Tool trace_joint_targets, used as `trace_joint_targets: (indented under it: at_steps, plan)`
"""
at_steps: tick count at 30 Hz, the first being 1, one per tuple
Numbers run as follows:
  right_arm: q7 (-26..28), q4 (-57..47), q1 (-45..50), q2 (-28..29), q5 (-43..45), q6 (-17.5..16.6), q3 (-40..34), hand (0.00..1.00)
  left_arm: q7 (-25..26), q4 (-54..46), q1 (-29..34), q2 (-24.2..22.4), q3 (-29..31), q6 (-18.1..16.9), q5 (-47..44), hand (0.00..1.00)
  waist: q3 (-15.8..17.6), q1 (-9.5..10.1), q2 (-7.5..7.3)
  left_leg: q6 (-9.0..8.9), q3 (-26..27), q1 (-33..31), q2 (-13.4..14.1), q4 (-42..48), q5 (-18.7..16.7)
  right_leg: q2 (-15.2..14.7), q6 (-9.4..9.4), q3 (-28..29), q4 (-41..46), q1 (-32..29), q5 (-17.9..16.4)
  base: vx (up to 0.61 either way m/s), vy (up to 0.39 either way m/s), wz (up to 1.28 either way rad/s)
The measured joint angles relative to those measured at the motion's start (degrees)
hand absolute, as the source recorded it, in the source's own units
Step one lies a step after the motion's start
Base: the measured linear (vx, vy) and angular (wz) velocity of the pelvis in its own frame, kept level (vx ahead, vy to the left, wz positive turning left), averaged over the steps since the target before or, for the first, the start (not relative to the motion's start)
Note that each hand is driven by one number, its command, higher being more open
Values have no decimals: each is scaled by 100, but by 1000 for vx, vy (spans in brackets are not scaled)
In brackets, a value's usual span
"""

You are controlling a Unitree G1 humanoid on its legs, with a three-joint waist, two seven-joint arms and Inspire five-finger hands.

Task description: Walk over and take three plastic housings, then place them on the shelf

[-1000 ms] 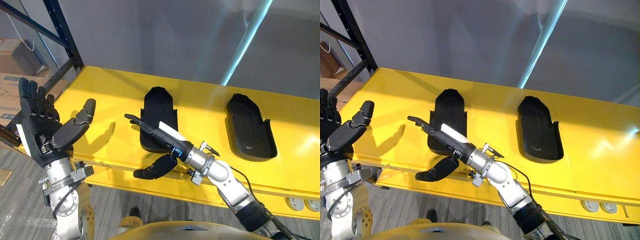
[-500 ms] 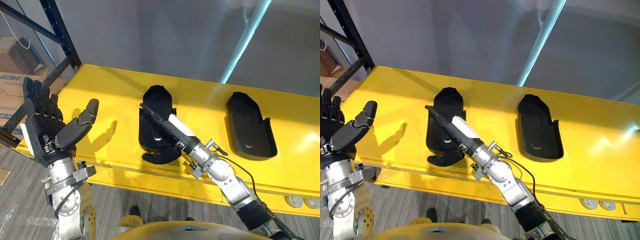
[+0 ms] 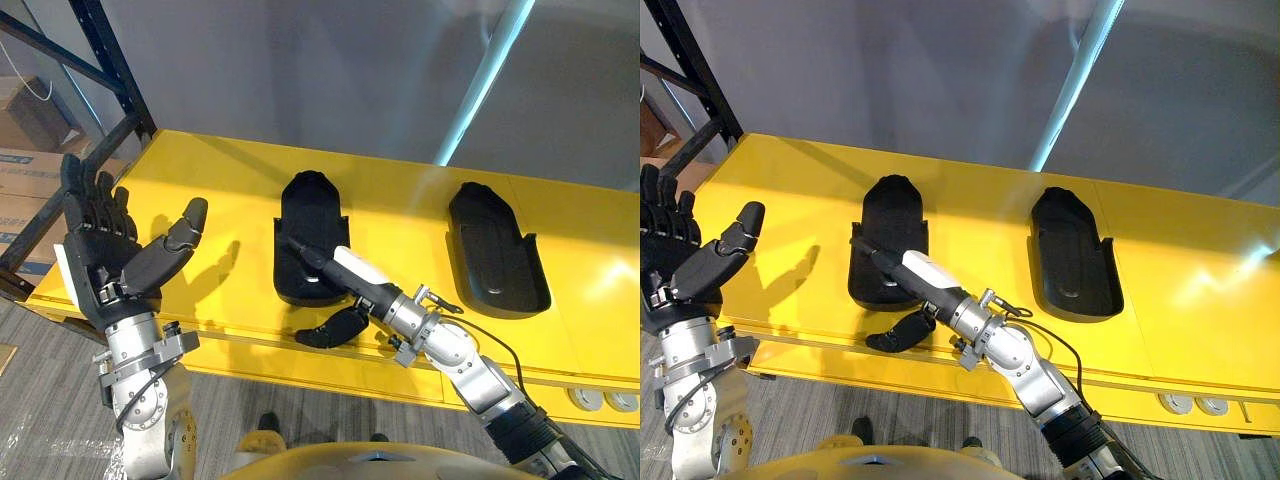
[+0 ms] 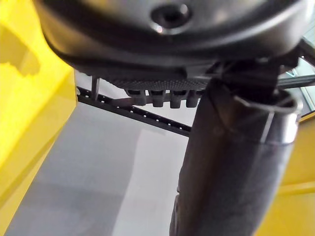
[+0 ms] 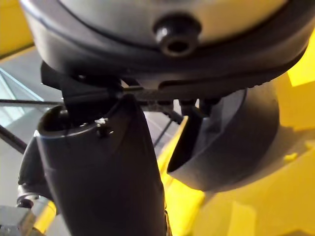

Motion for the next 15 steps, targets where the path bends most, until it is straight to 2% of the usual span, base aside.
trace_joint_targets:
  at_steps: [4,15]
  plan:
    - [-3,157,1,-6,-9,26,28,0,41,6,0,0,-14,0,0,100,2,-22,3,0,6,4,0,-5,1,1,1,8,1,-1,0,0,0,0]
    - [-542,163,-14,34,-456,8,13,0,70,27,44,4,-46,-10,0,100,2,-43,5,3,37,22,-3,-15,4,-1,5,43,2,-4,4,0,0,0]
